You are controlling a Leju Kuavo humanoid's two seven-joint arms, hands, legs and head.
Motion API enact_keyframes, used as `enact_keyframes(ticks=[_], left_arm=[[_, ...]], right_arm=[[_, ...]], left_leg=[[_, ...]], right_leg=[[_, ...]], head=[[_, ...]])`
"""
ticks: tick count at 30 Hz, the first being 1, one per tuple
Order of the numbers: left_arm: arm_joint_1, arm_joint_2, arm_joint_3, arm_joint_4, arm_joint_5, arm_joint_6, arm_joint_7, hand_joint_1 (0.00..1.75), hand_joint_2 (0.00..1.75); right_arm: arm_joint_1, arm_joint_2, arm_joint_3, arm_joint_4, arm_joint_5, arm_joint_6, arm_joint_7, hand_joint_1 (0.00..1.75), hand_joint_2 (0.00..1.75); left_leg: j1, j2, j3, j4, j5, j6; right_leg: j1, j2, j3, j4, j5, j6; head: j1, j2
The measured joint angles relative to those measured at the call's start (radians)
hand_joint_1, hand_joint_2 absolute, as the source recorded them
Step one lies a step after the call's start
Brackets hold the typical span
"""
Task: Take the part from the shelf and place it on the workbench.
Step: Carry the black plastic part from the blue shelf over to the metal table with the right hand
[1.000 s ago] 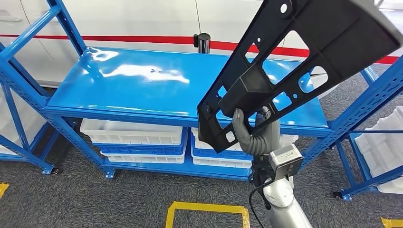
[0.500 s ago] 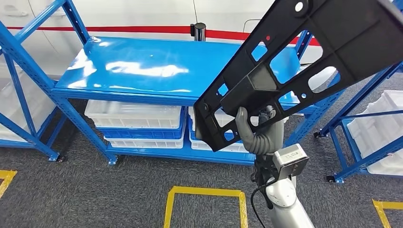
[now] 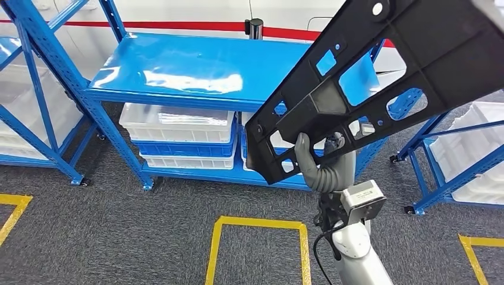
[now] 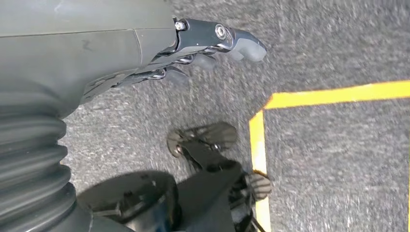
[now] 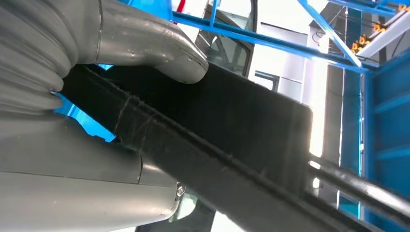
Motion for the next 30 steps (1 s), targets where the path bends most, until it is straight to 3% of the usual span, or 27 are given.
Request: enact_keyframes(ticks=[2,4,5,7,9,11,12,13,15,16,17,18,20,21,22,23,25,27,28,30], left_arm=[[-0.001,0.000,0.005,0.000,0.003,0.000,0.000,0.00,1.75],[-0.001,0.001,0.008,-0.001,0.006,0.000,0.000,0.00,1.75],[-0.001,0.001,0.009,-0.001,0.007,0.000,0.000,0.00,1.75],[0.000,0.001,0.011,-0.001,0.008,0.000,0.000,0.00,1.75],[0.000,0.001,0.012,-0.001,0.008,0.000,0.000,0.00,1.75],[0.000,0.000,0.012,-0.001,0.008,0.000,0.000,0.00,1.75],[0.001,0.000,0.012,-0.001,0.008,0.000,0.000,0.00,1.75],[0.001,-0.001,0.013,-0.001,0.008,0.000,0.000,0.00,1.75],[0.004,-0.001,0.016,-0.001,0.008,0.000,0.000,0.00,1.75],[0.005,-0.001,0.017,-0.001,0.008,0.001,0.001,0.00,1.75],[0.007,-0.001,0.018,-0.001,0.008,0.001,0.001,0.00,1.75],[0.009,-0.001,0.019,-0.001,0.008,0.001,0.001,0.00,1.75],[0.012,-0.002,0.019,-0.001,0.007,0.001,0.001,0.00,1.75],[0.012,-0.002,0.019,-0.001,0.007,0.001,0.001,0.00,1.75],[0.012,-0.003,0.019,-0.001,0.006,0.001,0.001,0.00,1.75],[0.012,-0.003,0.019,-0.001,0.006,0.001,0.001,0.00,1.75],[0.011,-0.003,0.019,-0.001,0.006,0.001,0.001,0.00,1.75],[0.008,-0.003,0.019,-0.001,0.006,0.001,0.000,0.00,1.75],[0.007,-0.003,0.019,-0.001,0.006,0.000,0.000,0.00,1.75],[0.006,-0.003,0.019,-0.001,0.005,0.000,-0.002,0.00,1.75]], right_arm=[[0.007,-0.004,-0.006,-0.002,0.000,-0.005,-0.002,1.50,1.75],[0.017,-0.009,-0.013,-0.005,0.002,-0.010,-0.004,1.50,1.75],[0.022,-0.010,-0.016,-0.006,0.003,-0.013,-0.005,1.50,1.75],[0.034,-0.013,-0.023,-0.010,0.005,-0.017,-0.007,1.50,1.75],[0.044,-0.016,-0.030,-0.016,0.007,-0.020,-0.008,1.50,1.75],[0.048,-0.017,-0.034,-0.025,0.008,-0.022,-0.009,1.50,1.75],[0.050,-0.017,-0.035,-0.029,0.009,-0.022,-0.010,1.50,1.75],[0.052,-0.018,-0.036,-0.033,0.009,-0.023,-0.010,1.50,1.75],[0.058,-0.018,-0.040,-0.037,0.009,-0.025,-0.011,1.50,1.75],[0.060,-0.019,-0.042,-0.037,0.009,-0.025,-0.011,1.50,1.75],[0.062,-0.019,-0.043,-0.038,0.009,-0.025,-0.011,1.50,1.75],[0.064,-0.019,-0.044,-0.039,0.009,-0.026,-0.011,1.50,1.75],[0.068,-0.018,-0.045,-0.040,0.009,-0.027,-0.011,1.50,1.75],[0.071,-0.018,-0.046,-0.040,0.009,-0.027,-0.011,1.50,1.75],[0.074,-0.018,-0.047,-0.040,0.009,-0.028,-0.011,1.50,1.75],[0.077,-0.018,-0.049,-0.040,0.009,-0.028,-0.011,1.50,1.75],[0.081,-0.018,-0.050,-0.041,0.010,-0.029,-0.011,1.50,1.75],[0.082,-0.018,-0.052,-0.047,0.011,-0.029,-0.012,1.50,1.75],[0.083,-0.018,-0.052,-0.049,0.013,-0.029,-0.012,1.50,1.75],[0.084,-0.018,-0.053,-0.051,0.018,-0.029,-0.013,1.50,1.75]], left_leg=[[0.002,0.005,-0.032,-0.003,0.028,0.017],[0.000,0.007,-0.065,-0.002,0.056,0.021],[-0.001,0.007,-0.077,-0.001,0.067,0.021],[-0.001,0.009,-0.105,-0.001,0.088,0.019],[-0.001,0.009,-0.134,0.000,0.112,0.014],[-0.004,0.009,-0.156,0.001,0.136,0.005],[-0.005,0.010,-0.160,-0.002,0.149,0.000],[-0.006,0.010,-0.161,-0.006,0.161,-0.006],[-0.004,0.009,-0.161,-0.020,0.184,-0.019],[-0.002,0.009,-0.167,-0.016,0.175,-0.025],[-0.001,0.008,-0.177,0.004,0.144,-0.029],[0.001,0.007,-0.190,0.045,0.093,-0.032],[0.001,0.006,-0.220,0.176,-0.012,-0.038],[0.001,0.005,-0.226,0.236,-0.035,-0.040],[0.001,0.005,-0.218,0.270,-0.036,-0.041],[0.002,0.005,-0.192,0.267,-0.019,-0.041],[0.004,0.004,-0.094,0.167,0.008,-0.039],[0.001,0.001,-0.011,0.051,-0.004,-0.032],[-0.002,-0.001,0.005,0.021,-0.014,-0.027],[-0.006,0.000,0.001,0.009,-0.007,-0.009]], right_leg=[[0.000,0.001,-0.036,0.078,-0.078,-0.014],[0.001,0.002,-0.070,0.208,-0.164,-0.022],[0.001,0.002,-0.078,0.260,-0.184,-0.020],[0.001,0.002,-0.061,0.299,-0.174,-0.005],[0.001,0.002,0.018,0.232,-0.135,0.011],[0.005,0.001,0.145,0.072,-0.140,0.005],[0.007,0.001,0.188,0.007,-0.152,-0.001],[0.010,0.002,0.211,-0.033,-0.162,-0.006],[0.007,0.003,0.198,-0.043,-0.150,-0.013],[0.003,0.002,0.190,-0.042,-0.140,-0.019],[-0.001,0.001,0.180,-0.043,-0.127,-0.027],[-0.005,0.000,0.171,-0.044,-0.116,-0.034],[-0.003,-0.002,0.149,-0.042,-0.093,-0.042],[-0.001,-0.002,0.136,-0.039,-0.082,-0.042],[0.000,-0.002,0.120,-0.035,-0.072,-0.041],[0.000,-0.002,0.105,-0.031,-0.064,-0.038],[0.000,-0.001,0.077,-0.018,-0.051,-0.031],[0.003,-0.001,0.058,-0.007,-0.042,-0.019],[0.005,-0.001,0.053,-0.005,-0.037,-0.012],[0.004,-0.002,0.047,-0.006,-0.027,0.001]], head=[[0.002,0.000],[0.004,0.000],[0.005,0.000],[0.005,0.000],[0.005,0.000],[0.004,0.000],[0.004,0.000],[0.003,0.000],[0.003,0.000],[0.002,0.000],[0.001,0.000],[0.000,0.000],[-0.003,0.000],[-0.003,0.000],[-0.003,0.000],[-0.003,0.000],[-0.003,0.000],[-0.001,0.000],[-0.001,0.000],[0.001,0.000]])
